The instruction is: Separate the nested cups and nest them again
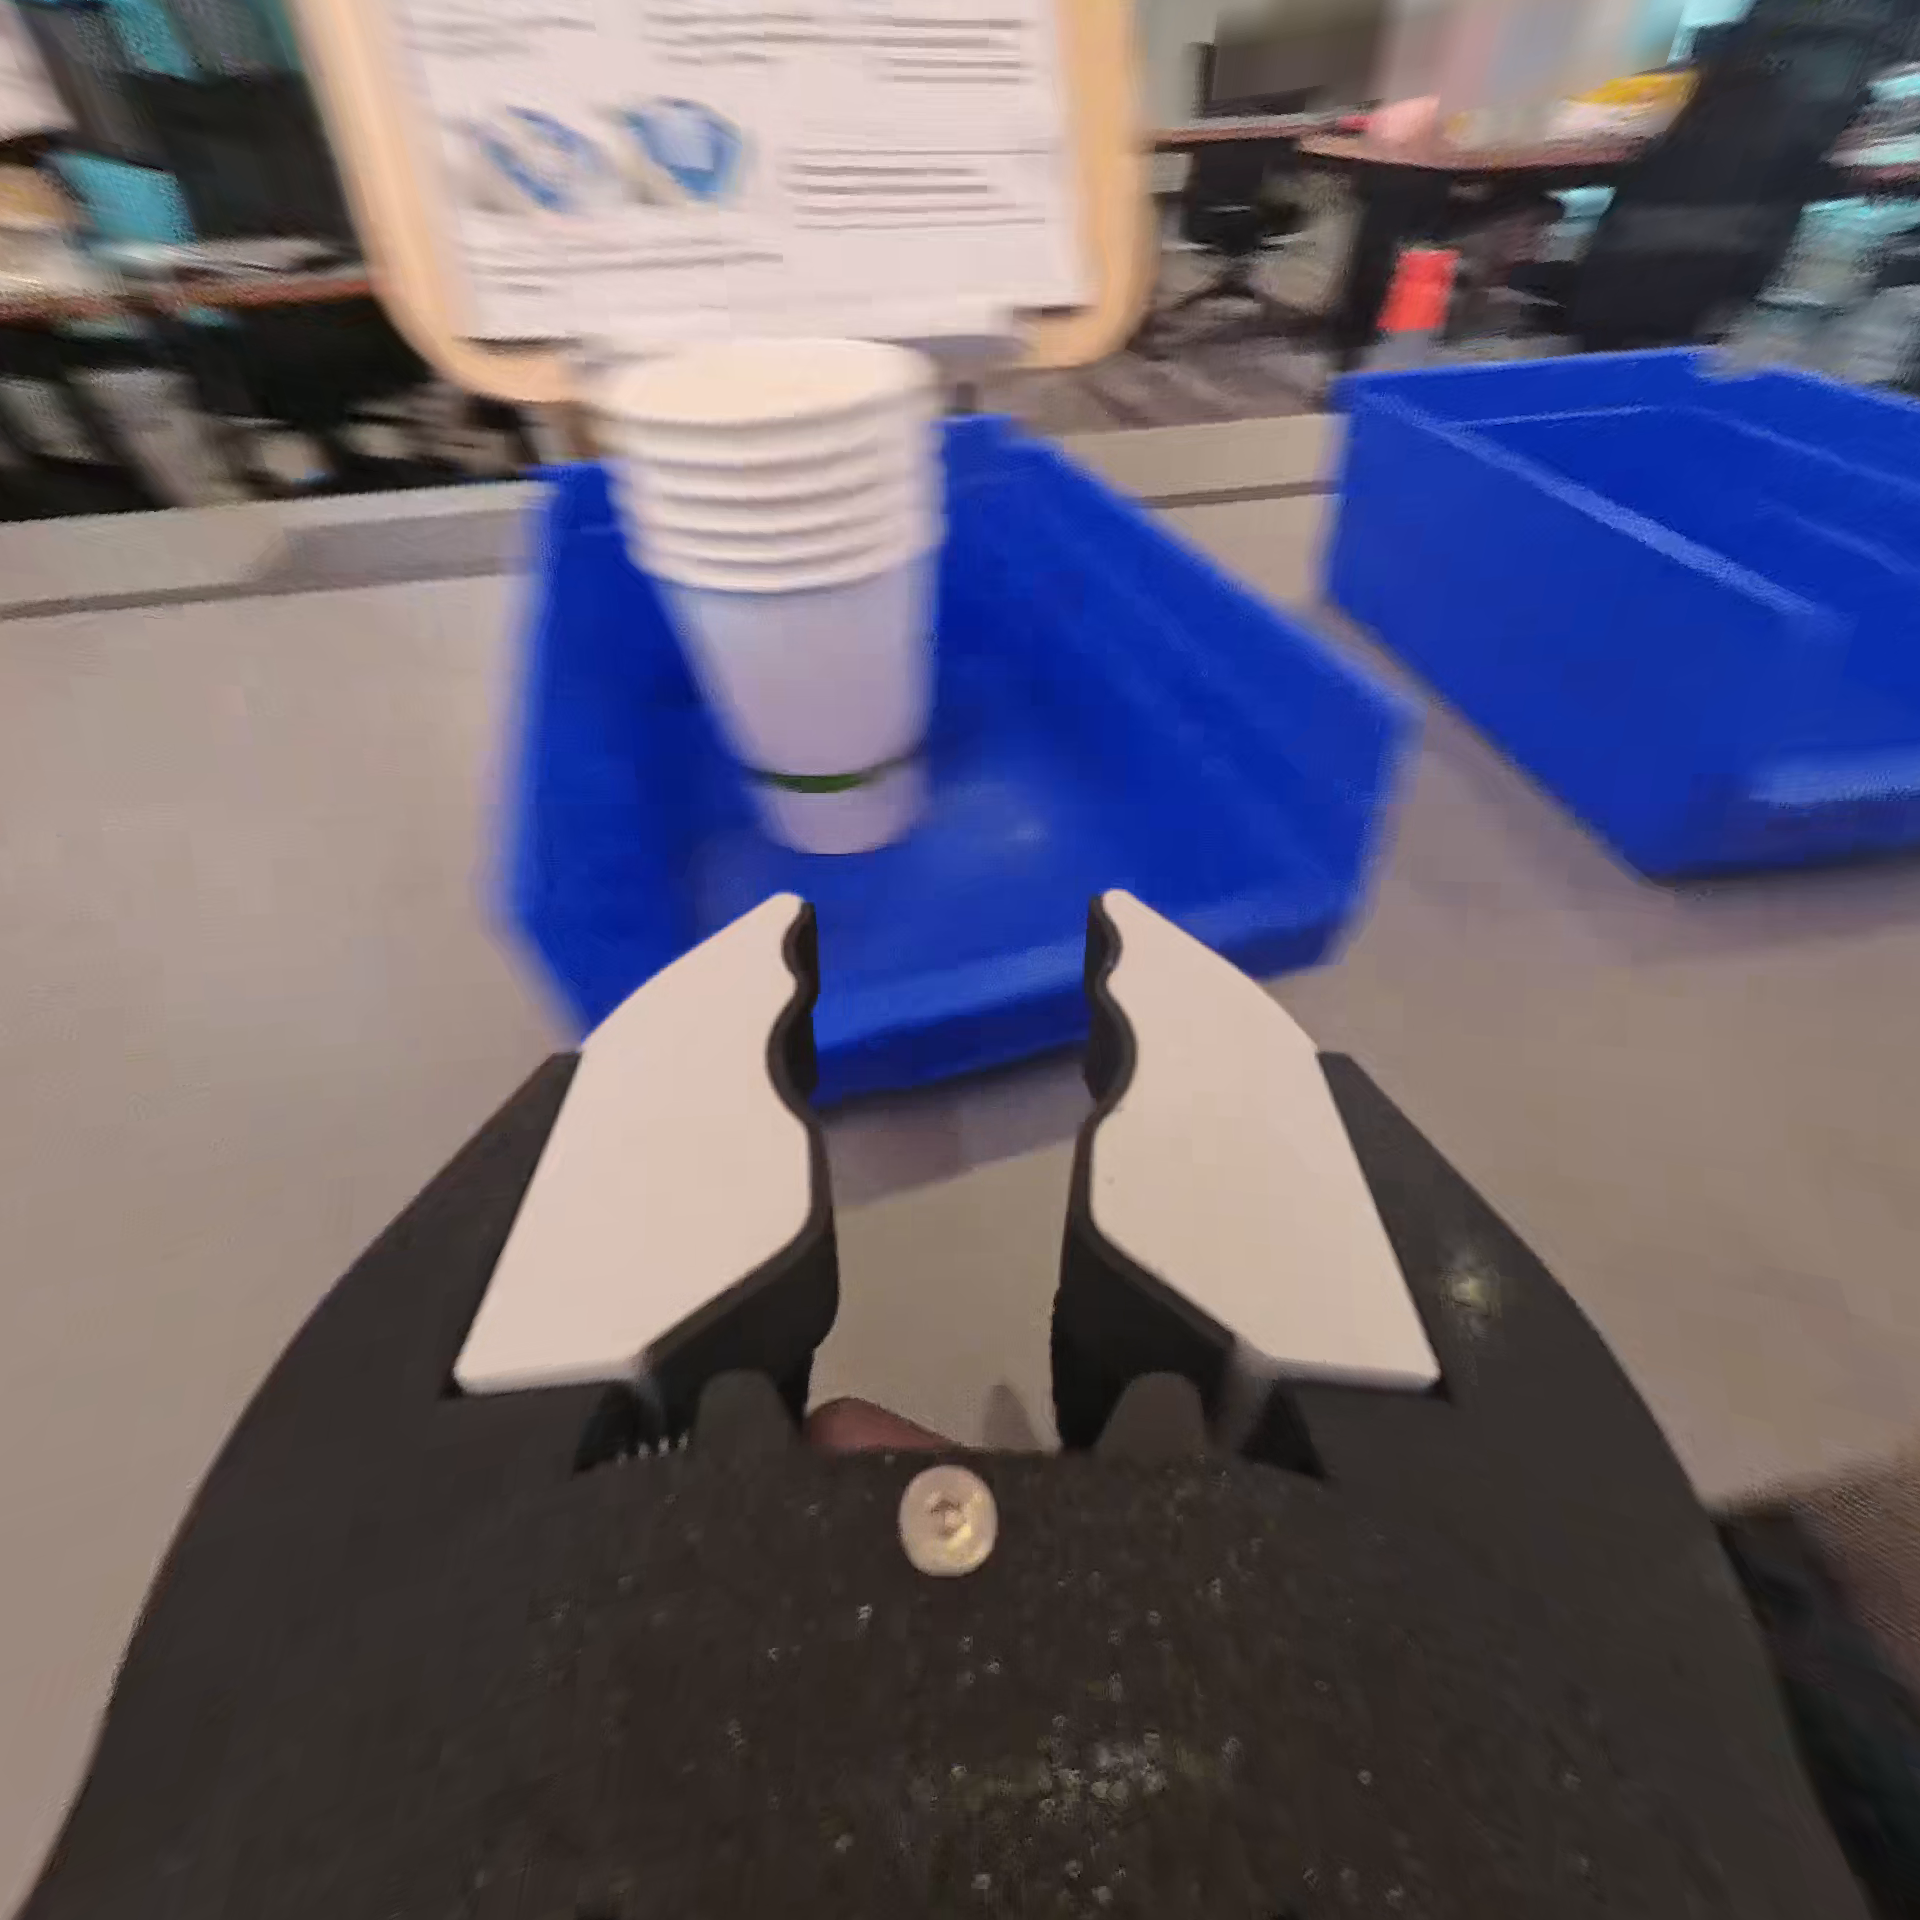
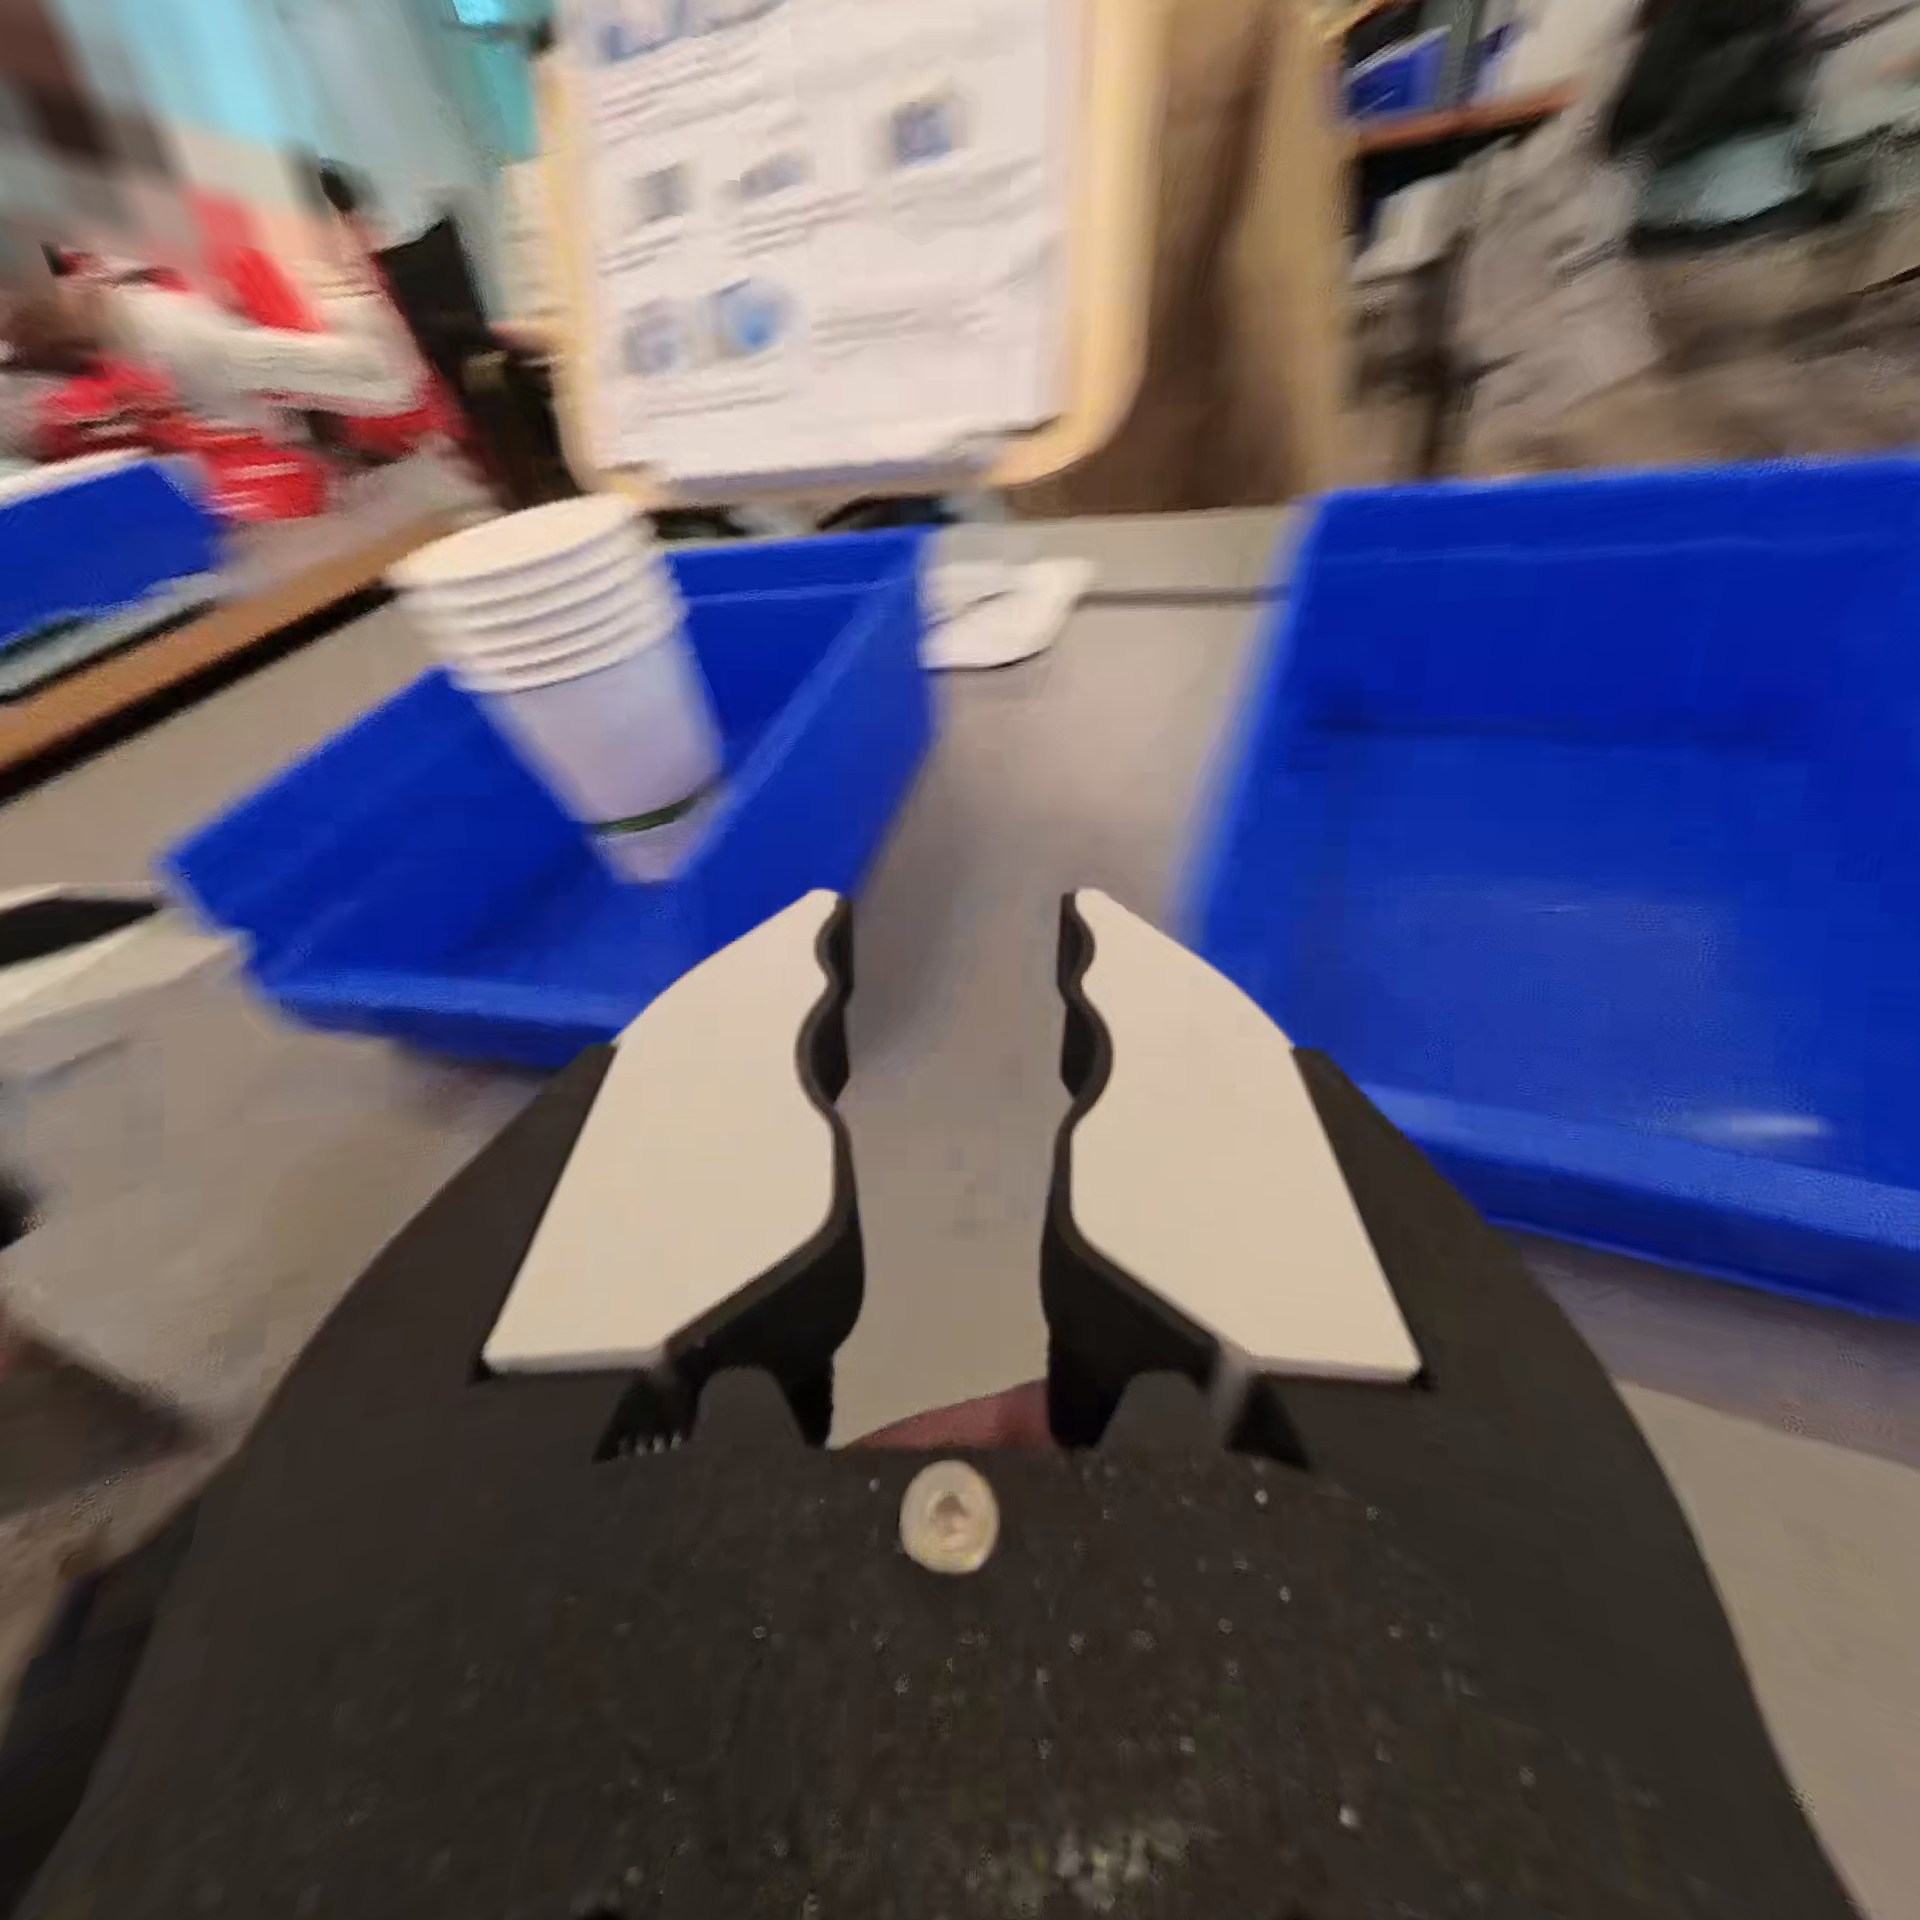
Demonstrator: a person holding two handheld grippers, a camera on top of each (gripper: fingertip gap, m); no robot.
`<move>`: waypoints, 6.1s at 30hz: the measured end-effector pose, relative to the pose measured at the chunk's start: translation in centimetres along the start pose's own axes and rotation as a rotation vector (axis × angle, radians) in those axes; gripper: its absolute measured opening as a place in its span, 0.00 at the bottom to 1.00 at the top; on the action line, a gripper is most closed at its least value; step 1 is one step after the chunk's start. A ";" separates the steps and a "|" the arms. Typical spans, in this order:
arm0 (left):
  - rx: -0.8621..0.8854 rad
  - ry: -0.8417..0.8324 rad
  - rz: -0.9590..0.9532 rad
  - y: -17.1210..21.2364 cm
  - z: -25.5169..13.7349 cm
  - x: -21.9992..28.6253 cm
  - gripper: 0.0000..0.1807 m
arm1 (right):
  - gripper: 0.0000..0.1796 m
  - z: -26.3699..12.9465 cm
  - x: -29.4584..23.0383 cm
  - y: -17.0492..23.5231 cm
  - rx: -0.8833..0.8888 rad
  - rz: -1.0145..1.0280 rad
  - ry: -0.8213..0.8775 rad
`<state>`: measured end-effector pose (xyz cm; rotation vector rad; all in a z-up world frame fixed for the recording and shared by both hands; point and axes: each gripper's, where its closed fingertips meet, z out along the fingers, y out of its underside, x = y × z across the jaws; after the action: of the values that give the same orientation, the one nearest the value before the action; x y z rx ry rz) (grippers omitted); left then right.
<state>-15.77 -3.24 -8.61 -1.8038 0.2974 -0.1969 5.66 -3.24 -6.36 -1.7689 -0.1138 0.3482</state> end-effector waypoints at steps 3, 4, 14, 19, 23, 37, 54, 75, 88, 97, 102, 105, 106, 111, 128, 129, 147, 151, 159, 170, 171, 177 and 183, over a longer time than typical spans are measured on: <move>-0.026 -0.201 -0.023 0.4 0.3 -7.8 0.31 | 0.21 5.0 -7.6 4.1 -0.138 0.051 -0.147; -0.042 -0.216 -0.059 0.7 0.8 -9.2 0.32 | 0.21 6.2 -8.3 4.6 -0.151 0.079 -0.127; -0.132 -0.173 -0.222 2.5 6.8 -9.9 0.05 | 0.03 12.5 -6.4 5.3 -0.163 0.073 0.116; -0.131 -0.207 -0.129 0.9 6.1 -11.2 0.01 | 0.02 12.5 -7.6 5.3 -0.120 0.191 0.169; -0.135 -0.228 -0.130 0.2 3.8 -15.5 0.01 | 0.02 13.4 -12.7 4.7 -0.127 0.183 0.138; -0.147 -0.250 -0.169 3.2 0.3 -35.5 0.01 | 0.05 21.1 -31.4 5.7 -0.127 0.003 0.079; -0.105 -0.315 -0.148 2.9 -2.6 -37.1 0.24 | 0.30 17.0 -29.4 6.3 -0.161 0.026 -0.205; -0.065 0.140 -0.209 3.2 -0.6 -4.6 0.30 | 0.25 1.5 -5.4 6.4 -0.132 -0.051 -0.158; -0.091 0.115 -0.195 3.6 -0.4 -5.9 0.31 | 0.22 2.5 -3.7 4.4 -0.070 -0.025 -0.159; -0.138 -0.090 -0.090 0.0 0.3 -23.1 0.38 | 0.21 3.1 -4.2 4.7 -0.086 0.019 -0.204; -0.217 -0.050 -0.114 -0.7 5.8 -28.4 0.42 | 0.21 3.3 -5.0 5.3 -0.106 -0.014 -0.212; -0.357 -0.073 -0.127 0.9 9.1 -30.4 0.43 | 0.20 3.2 -4.8 5.3 -0.112 -0.030 -0.191; -0.389 -0.058 -0.133 1.1 10.1 -30.5 0.44 | 0.20 3.2 -4.6 5.2 -0.111 -0.029 -0.185; -0.424 0.009 -0.091 1.0 14.0 -29.6 0.49 | 0.20 3.1 -3.4 5.2 -0.110 -0.010 -0.151; -0.055 0.278 -0.002 -7.8 11.3 -26.2 0.47 | 0.20 3.1 -2.5 2.8 -0.110 -0.093 -0.185; -0.012 0.313 0.002 -9.2 10.0 -25.2 0.47 | 0.20 3.2 -3.0 2.2 -0.115 -0.125 -0.220; -0.013 1.010 0.202 -8.0 8.2 1.9 0.47 | 0.13 5.8 -15.9 -10.0 -0.473 -1.110 -1.075; -0.029 1.007 0.248 -7.2 8.2 2.8 0.48 | 0.09 6.8 -15.4 -8.6 -0.572 -1.135 -1.091; -0.035 0.999 0.280 -6.6 8.0 3.0 0.48 | 0.02 6.3 -15.0 -7.2 -0.670 -1.188 -1.114; -0.017 1.024 0.245 -5.7 6.8 3.1 0.48 | 0.02 4.6 -13.1 -17.0 -0.460 -1.172 -0.997; -0.017 1.029 0.240 -5.6 6.6 3.2 0.48 | 0.02 4.2 -12.3 -19.1 -0.412 -1.171 -0.950; -0.001 1.040 0.201 -5.2 5.9 3.1 0.48 | 0.02 4.3 -1.5 -26.0 -0.399 -1.172 -0.516; 0.008 1.029 0.195 -5.5 5.7 2.7 0.48 | 0.02 9.0 12.7 -19.1 -0.657 -1.038 -0.266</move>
<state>-11.00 2.51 -4.77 -1.5156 1.1786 -0.9818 17.15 12.89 8.22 -2.0112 -1.4029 -0.2556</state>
